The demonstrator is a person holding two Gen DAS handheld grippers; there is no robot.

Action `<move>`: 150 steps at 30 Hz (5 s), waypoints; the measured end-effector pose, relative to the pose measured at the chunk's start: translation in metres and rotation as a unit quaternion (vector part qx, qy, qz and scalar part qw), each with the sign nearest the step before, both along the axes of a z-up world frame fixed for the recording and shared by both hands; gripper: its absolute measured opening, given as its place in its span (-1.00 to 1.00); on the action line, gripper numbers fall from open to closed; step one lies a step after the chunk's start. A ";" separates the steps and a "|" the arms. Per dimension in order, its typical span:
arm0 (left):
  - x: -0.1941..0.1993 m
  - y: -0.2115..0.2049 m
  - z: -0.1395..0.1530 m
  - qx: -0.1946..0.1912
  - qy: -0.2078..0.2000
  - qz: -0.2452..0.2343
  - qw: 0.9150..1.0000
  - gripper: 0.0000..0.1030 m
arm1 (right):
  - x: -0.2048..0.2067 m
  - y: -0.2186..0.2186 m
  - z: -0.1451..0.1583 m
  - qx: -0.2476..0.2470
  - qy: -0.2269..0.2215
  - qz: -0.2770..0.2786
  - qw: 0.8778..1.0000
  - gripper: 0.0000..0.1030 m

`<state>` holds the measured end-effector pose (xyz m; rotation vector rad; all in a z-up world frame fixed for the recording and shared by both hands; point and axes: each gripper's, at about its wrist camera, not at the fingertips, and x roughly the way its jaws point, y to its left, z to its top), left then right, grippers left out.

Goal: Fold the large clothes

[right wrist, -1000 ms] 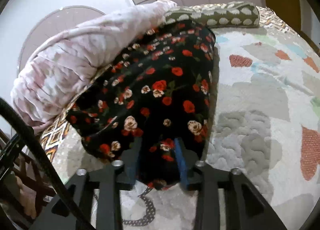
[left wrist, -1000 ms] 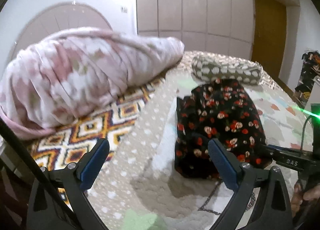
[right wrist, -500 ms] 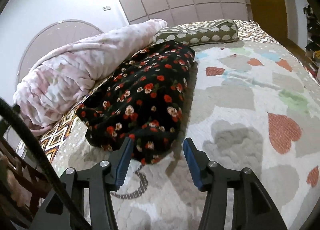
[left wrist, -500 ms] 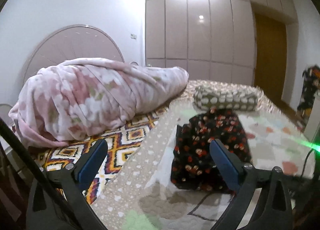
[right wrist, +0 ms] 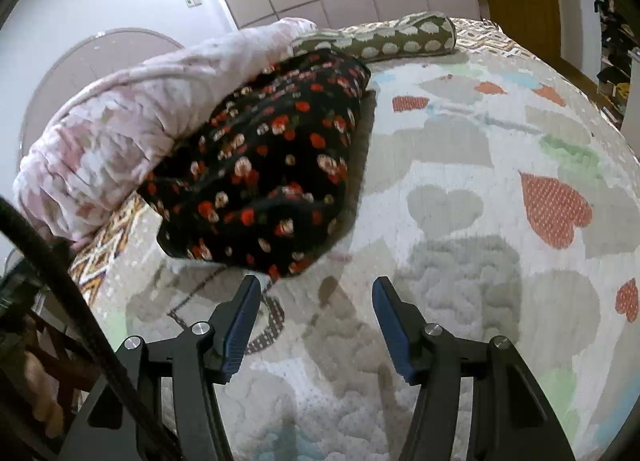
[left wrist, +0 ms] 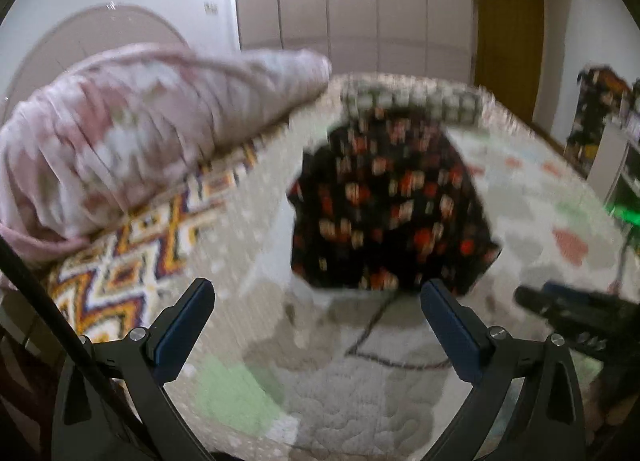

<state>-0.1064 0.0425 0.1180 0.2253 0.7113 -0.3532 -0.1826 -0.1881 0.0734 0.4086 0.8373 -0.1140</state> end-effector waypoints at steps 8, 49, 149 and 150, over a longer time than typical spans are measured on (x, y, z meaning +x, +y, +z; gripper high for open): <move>0.030 -0.005 -0.083 0.051 0.106 0.024 0.993 0.99 | 0.005 0.010 -0.013 -0.042 0.026 0.002 0.999 0.29; -0.020 0.018 -0.028 -0.011 0.059 0.002 0.998 1.00 | -0.008 0.025 -0.014 -0.082 0.046 -0.015 0.996 0.39; -0.003 0.028 -0.058 -0.013 0.136 0.017 0.990 1.00 | 0.011 0.059 -0.031 -0.101 0.083 0.037 0.991 0.47; -0.003 0.028 -0.059 -0.012 0.136 0.017 0.990 1.00 | 0.012 0.058 -0.031 -0.100 0.084 0.036 0.991 0.47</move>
